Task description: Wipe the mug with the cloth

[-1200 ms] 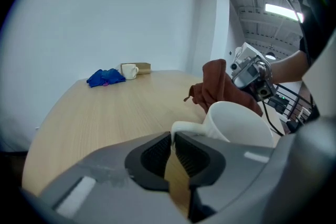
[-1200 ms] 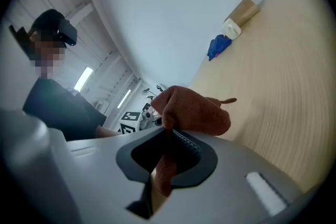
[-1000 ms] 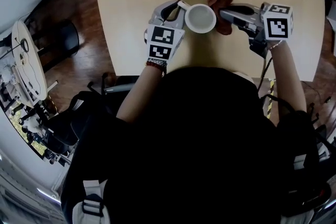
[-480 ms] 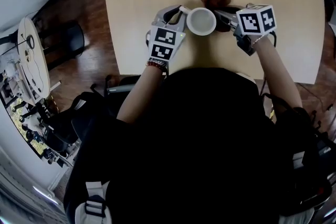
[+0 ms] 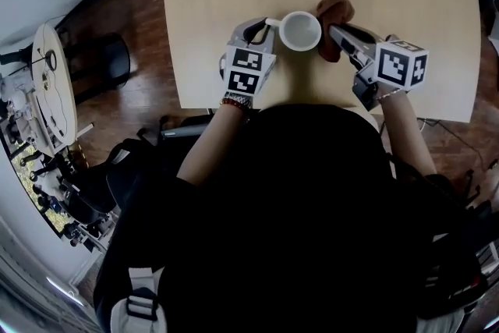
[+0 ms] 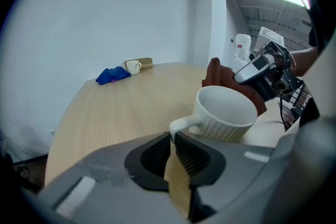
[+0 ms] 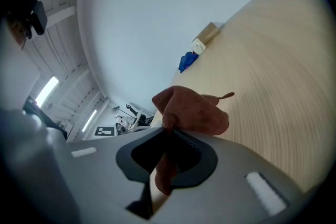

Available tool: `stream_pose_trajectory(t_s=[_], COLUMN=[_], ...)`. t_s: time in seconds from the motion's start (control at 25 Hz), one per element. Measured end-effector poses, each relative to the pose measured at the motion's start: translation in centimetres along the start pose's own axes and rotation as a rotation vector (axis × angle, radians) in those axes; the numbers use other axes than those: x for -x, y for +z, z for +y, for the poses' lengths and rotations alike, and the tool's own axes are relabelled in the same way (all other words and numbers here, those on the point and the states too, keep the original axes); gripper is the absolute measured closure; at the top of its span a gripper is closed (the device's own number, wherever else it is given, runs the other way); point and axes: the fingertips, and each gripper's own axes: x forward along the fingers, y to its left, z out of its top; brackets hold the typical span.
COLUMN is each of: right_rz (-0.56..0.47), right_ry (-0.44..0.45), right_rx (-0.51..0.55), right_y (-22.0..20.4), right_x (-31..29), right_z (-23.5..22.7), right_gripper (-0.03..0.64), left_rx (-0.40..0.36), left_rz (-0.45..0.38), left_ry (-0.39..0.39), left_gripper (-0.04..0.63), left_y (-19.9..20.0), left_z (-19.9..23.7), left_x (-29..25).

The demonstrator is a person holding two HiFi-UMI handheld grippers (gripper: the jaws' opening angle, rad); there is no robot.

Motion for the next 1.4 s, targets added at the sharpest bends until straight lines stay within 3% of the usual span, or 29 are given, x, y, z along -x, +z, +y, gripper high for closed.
stream_pose_trajectory(t_s=[0.16, 0.28, 0.76, 0.96, 1.24, 1.4], right_rz=[-0.009, -0.016, 0.030, 0.020, -0.078, -0.080], right_ry=[-0.007, 0.031, -0.083, -0.062, 0.064, -0.014], right_rx=[-0.064, -0.044, -0.016, 0.002, -0.124, -0.219], right_y=[-1.5, -1.8, -3.9, -3.3, -2.2, -4.2], right_x=[-0.3, -1.0, -4.3, -4.3, 0.7, 3.3], right_z=[-0.3, -0.3, -3.6, -2.8, 1.2, -0.2], right_gripper=[0.583, 0.583, 0.583, 0.584, 0.584, 0.584], left_rx=[-0.019, -0.031, -0.099, -0.112, -0.112, -0.109], left_rz=[0.010, 0.011, 0.068, 0.076, 0.098, 0.103], left_ry=[-0.002, -0.021, -0.090, -0.128, -0.135, -0.164], left_gripper=[0.554, 0.552, 0.537, 0.534, 0.534, 0.532], left_y=[-0.9, -1.7, -5.2, -6.0, -5.8, -6.0], left_z=[-0.9, -1.7, -4.6, -5.8, -6.6, -8.4], left_x=[1.1, 1.8, 4.8, 5.4, 5.6, 5.8])
